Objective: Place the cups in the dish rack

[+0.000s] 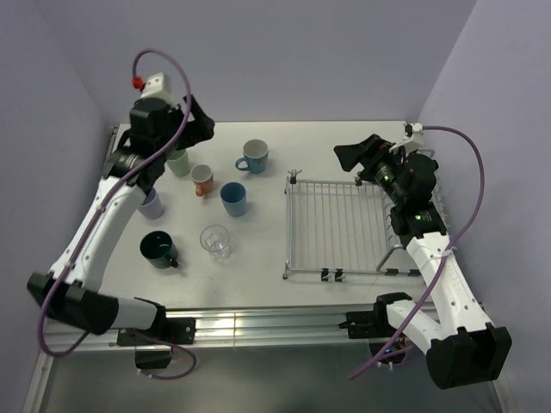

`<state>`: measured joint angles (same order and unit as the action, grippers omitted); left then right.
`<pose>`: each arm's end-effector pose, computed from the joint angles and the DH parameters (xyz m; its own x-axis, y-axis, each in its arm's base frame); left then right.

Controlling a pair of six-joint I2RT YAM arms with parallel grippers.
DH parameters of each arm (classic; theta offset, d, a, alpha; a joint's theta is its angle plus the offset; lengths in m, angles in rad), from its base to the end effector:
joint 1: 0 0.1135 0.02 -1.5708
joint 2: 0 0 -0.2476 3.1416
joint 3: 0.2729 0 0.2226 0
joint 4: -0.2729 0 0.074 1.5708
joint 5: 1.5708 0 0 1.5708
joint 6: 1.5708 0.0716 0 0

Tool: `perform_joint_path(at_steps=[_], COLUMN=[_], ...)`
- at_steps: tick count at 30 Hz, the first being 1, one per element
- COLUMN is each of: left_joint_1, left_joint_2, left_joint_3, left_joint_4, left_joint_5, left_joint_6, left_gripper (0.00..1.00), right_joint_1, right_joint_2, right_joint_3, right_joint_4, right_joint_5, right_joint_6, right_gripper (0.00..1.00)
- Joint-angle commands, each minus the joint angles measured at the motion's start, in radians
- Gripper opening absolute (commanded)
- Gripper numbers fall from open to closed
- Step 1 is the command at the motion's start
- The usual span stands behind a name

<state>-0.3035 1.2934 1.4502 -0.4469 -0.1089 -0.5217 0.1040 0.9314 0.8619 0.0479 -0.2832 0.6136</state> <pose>0.2826 -0.0803 0.4028 -0.3352 -0.4141 -0.8462 0.0354 0.8920 -0.4506 0.2296 0.0441 0.3541 -0.2349 0.5314 -0.8139 -0.2963 0.7583 0.5806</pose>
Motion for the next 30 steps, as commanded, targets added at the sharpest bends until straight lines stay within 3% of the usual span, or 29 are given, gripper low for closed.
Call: perform_joint_path(at_steps=[1,8,15,23,30], left_joint_1=[-0.058,-0.103,-0.126,-0.128,-0.129], left_joint_2=[0.153,0.452,0.700,0.851,0.912], left_joint_3=[0.148,0.364,0.542,0.673,0.667], left_joint_4=[-0.094,-0.141,-0.144,-0.183,-0.191], left_joint_5=[-0.080,-0.135,-0.141,-0.144,-0.152], left_joint_6=[-0.018,-0.020,-0.009,-0.001,-0.003], left_gripper=[0.86,0.70,0.61,0.56,0.55], right_joint_1=[-0.003,-0.003,-0.003,-0.003,-0.003], right_joint_2=[0.024,0.034,0.029,0.029,0.037], right_joint_3=[0.072,0.104,0.115,0.118,0.111], right_joint_4=[-0.020,-0.082,-0.097,-0.112,-0.106], right_joint_5=[-0.027,-0.017,-0.017,-0.014,-0.017], right_joint_6=[0.009,-0.008,-0.017,-0.025,-0.020], right_gripper=[1.00,1.00,1.00,1.00,1.00])
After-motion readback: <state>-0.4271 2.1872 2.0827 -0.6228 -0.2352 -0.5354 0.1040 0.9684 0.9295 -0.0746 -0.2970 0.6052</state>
